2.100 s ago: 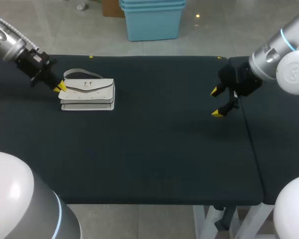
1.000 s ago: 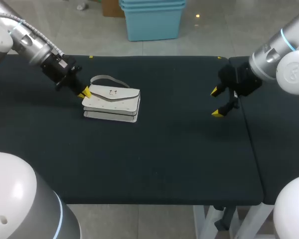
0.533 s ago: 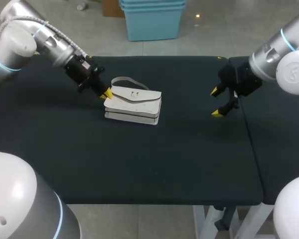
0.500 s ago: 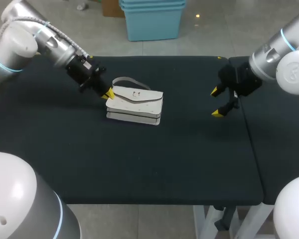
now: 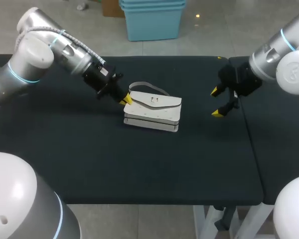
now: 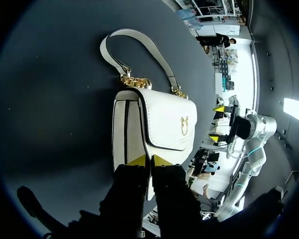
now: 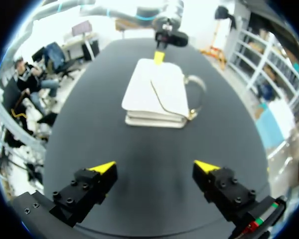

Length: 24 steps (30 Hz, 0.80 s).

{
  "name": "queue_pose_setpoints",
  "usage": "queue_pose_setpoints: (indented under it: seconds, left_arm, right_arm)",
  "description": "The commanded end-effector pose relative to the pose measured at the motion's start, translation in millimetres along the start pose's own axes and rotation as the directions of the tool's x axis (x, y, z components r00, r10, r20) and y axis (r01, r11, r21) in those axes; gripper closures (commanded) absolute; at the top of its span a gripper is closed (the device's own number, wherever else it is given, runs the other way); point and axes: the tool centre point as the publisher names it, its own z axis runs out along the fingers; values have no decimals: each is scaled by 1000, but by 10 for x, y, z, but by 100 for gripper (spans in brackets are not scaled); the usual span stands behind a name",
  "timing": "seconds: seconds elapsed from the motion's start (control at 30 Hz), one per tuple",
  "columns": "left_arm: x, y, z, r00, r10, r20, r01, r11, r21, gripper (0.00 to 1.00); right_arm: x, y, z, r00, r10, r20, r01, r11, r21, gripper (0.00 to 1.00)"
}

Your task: Pick up the bag, open it, inspect its contents, close it, and place it on the opposite side

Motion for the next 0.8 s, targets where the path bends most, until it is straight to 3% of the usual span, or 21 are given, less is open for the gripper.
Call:
queue_pose_setpoints:
  seconds: [0.03,0.23,0.63,0.67,0.7,0.73,0.77,0.8]
  left_arm:
    - [48,60,169,1000,-11,-10,11,999,40,100]
    - [118,41,338,1000,-13,-2,13,998,64,100]
    - [246,-46,455,999,-9,-33,12,997,78,100]
    - [254,-51,463,999,-10,-36,13,997,76,92]
    - [261,-53,469,999,-11,-37,13,997,74,59]
    - [264,-53,470,999,-10,-36,13,997,72,11]
    - [270,-49,466,999,-8,-35,10,998,69,0]
    - [270,-41,447,999,-6,-32,8,998,67,0]
  right_arm:
    - [-8,-1,4,1000,-1,-2,1,1000,-1,0]
    - [-8,-1,4,1000,-1,-2,1,1000,-1,0]
    - [-8,-1,4,1000,-1,-2,1,1000,-1,0]
    - [-8,-1,4,1000,-1,-2,1,1000,-1,0]
    - [-8,-1,4,1000,-1,-2,1,1000,-1,0]
    - [-8,-1,4,1000,-1,-2,1,1000,-1,0]
    - [-8,-1,4,1000,-1,-2,1,1000,-1,0]
    - [-8,-1,4,1000,-1,-2,1,1000,-1,0]
